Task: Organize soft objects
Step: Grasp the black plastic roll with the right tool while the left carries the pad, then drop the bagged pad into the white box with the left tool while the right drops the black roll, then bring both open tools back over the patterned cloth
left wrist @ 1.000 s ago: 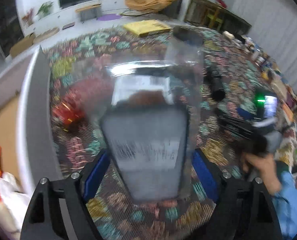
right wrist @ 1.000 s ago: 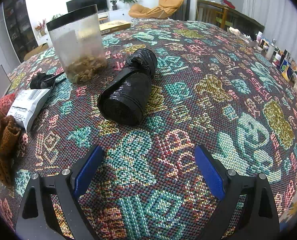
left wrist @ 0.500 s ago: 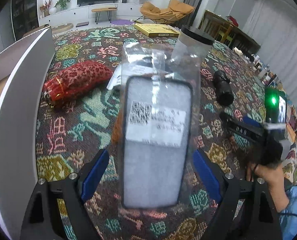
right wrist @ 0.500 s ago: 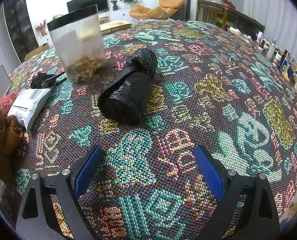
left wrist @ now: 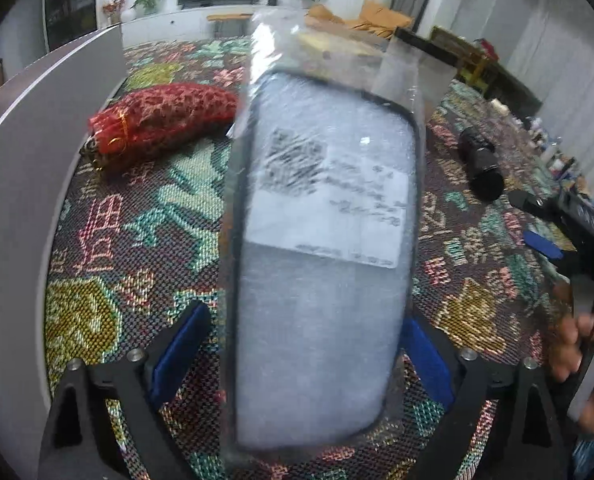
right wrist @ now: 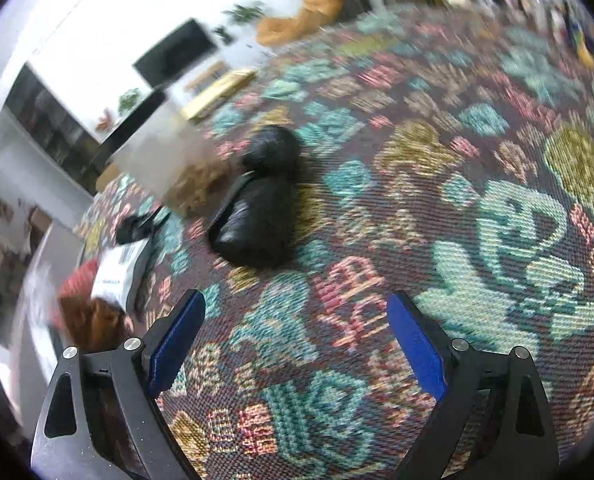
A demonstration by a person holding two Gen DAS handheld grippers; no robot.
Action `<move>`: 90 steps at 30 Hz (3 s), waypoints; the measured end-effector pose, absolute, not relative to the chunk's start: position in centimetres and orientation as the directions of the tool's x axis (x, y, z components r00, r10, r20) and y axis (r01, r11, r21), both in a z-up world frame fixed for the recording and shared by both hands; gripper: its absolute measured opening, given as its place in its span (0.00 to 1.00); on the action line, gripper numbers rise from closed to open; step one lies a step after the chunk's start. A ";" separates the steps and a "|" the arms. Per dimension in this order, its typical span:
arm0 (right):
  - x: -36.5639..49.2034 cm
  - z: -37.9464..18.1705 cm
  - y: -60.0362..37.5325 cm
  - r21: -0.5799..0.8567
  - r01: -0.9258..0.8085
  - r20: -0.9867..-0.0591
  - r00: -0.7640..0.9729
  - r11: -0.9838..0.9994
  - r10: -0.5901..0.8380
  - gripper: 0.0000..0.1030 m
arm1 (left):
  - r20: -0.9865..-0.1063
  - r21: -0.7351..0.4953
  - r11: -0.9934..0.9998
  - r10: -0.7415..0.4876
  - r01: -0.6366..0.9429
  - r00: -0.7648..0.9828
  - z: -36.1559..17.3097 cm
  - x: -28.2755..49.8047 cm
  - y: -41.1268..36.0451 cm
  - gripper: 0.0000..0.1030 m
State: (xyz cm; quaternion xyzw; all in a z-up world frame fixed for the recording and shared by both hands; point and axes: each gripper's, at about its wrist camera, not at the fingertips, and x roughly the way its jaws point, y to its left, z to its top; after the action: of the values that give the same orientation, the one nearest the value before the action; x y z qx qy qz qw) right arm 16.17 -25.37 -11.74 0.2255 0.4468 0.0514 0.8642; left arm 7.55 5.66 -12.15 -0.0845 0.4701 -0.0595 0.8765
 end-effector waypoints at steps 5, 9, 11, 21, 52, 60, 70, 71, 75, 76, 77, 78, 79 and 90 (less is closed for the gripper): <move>21.3 -8.4 -23.5 0.352 0.053 -0.802 0.532 0.934 0.272 0.91 | -0.796 -0.263 0.962 -0.255 0.066 0.549 -11.3 6.8 5.7 0.67; 25.4 -8.9 -19.5 0.193 -0.037 -0.867 0.462 0.981 0.188 0.63 | -0.773 -0.310 0.948 -0.296 0.073 0.561 -9.5 5.2 6.4 0.67; 26.5 -10.9 -19.2 0.161 -0.035 -0.907 0.388 0.986 0.162 0.40 | -0.758 -0.332 0.941 -0.311 0.072 0.574 -8.2 4.3 7.4 0.67; 18.8 -2.4 -17.5 0.271 -0.180 -0.791 0.518 0.946 0.326 0.38 | -0.632 -0.433 0.901 -0.321 0.021 0.706 -0.1 0.9 16.6 0.67; 14.3 -9.2 -10.3 -0.061 -0.211 -0.806 0.587 0.976 0.077 0.82 | -0.672 -0.237 0.970 -0.202 0.051 0.713 0.7 -3.8 16.3 0.94; 14.1 -13.0 -15.0 -0.050 -0.051 -0.809 0.588 0.997 -0.011 0.83 | -0.824 -0.233 0.972 -0.206 0.016 0.528 -10.2 1.6 9.9 0.94; 13.6 -13.3 -16.0 -0.013 -0.028 -0.794 0.607 1.000 0.007 0.87 | -0.822 -0.016 1.000 0.002 -0.026 0.569 -12.8 5.7 10.3 1.00; 13.7 -13.4 -16.1 -0.013 -0.028 -0.794 0.608 1.000 0.007 0.87 | -0.821 -0.017 0.999 0.002 -0.027 0.571 -12.9 5.8 10.4 1.00; 13.7 -13.4 -16.1 -0.013 -0.029 -0.794 0.607 0.999 0.007 0.87 | -0.818 -0.010 0.999 0.010 -0.030 0.575 -13.0 5.5 10.5 1.00; 13.7 -13.4 -16.1 -0.013 -0.029 -0.794 0.607 1.000 0.007 0.87 | -0.818 -0.009 0.999 0.011 -0.031 0.575 -12.9 5.4 10.5 1.00; 13.7 -13.4 -16.1 -0.012 -0.029 -0.794 0.608 1.000 0.008 0.87 | -0.818 -0.008 0.999 0.012 -0.032 0.576 -12.9 5.4 10.5 1.00; 13.7 -13.4 -16.0 -0.012 -0.029 -0.794 0.608 1.000 0.008 0.88 | -0.818 -0.008 0.999 0.012 -0.032 0.575 -12.9 5.4 10.5 1.00; 13.7 -13.3 -16.0 -0.012 -0.029 -0.794 0.608 1.000 0.008 0.88 | -0.818 -0.008 0.999 0.012 -0.032 0.575 -13.0 5.5 10.5 1.00; 13.7 -13.3 -16.0 -0.012 -0.028 -0.794 0.608 1.000 0.008 0.88 | -0.818 -0.007 0.999 0.012 -0.031 0.576 -12.9 5.5 10.5 1.00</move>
State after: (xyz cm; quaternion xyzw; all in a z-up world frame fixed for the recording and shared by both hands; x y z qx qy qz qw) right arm 13.66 -16.02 -13.35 -0.0117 0.4425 0.0100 0.8966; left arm 5.52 10.52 -12.93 -0.0104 0.4604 0.0120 0.8876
